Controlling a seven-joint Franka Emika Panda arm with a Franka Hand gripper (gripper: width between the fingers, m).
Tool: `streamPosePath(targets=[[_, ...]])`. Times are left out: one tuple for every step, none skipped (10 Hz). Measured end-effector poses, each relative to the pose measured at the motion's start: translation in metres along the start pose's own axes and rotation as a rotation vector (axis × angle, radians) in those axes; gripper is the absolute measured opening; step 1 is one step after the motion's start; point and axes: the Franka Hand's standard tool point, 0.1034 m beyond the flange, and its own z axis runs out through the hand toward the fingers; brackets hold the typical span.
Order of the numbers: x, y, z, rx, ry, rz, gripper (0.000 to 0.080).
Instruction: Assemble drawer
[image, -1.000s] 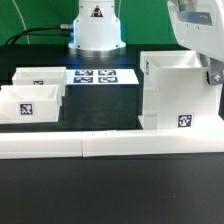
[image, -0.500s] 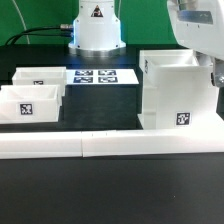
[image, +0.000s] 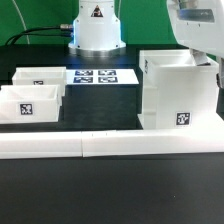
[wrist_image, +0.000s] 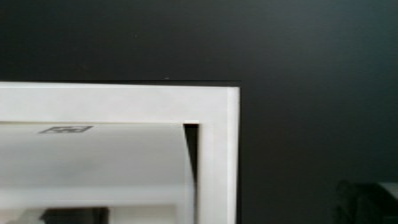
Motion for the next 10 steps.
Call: streamPosePath(targets=[[0.003,0.002,-0.013,0.000,-0.006,-0.106,0.0648],[0.002,0.005,-0.024,0.011,-0.008,-0.134,0.0648],[0.000,0.007,-0.029,0.014,-0.008,-0.150,0.0649],[0.000,0.008,-0.025,0.009,-0.009,-0.164,0.0649],[0.000,0.008,-0.025,0.008,-0.009,-0.164,0.0649],[0.000,0.008,-0.025,0.008,-0.009,-0.172,0.0649],[0.001,0.008,-0.025,0.006,-0.007,-0.305,0.0649],[0.003,0.018,-0.027,-0.042,-0.027,-0.504,0.0649],[0.005,0.024,-0.037,-0.068,-0.048,-0.635,0.0649],[0.006,0.026,-0.046,-0.073,-0.053,-0.739,0.0649]])
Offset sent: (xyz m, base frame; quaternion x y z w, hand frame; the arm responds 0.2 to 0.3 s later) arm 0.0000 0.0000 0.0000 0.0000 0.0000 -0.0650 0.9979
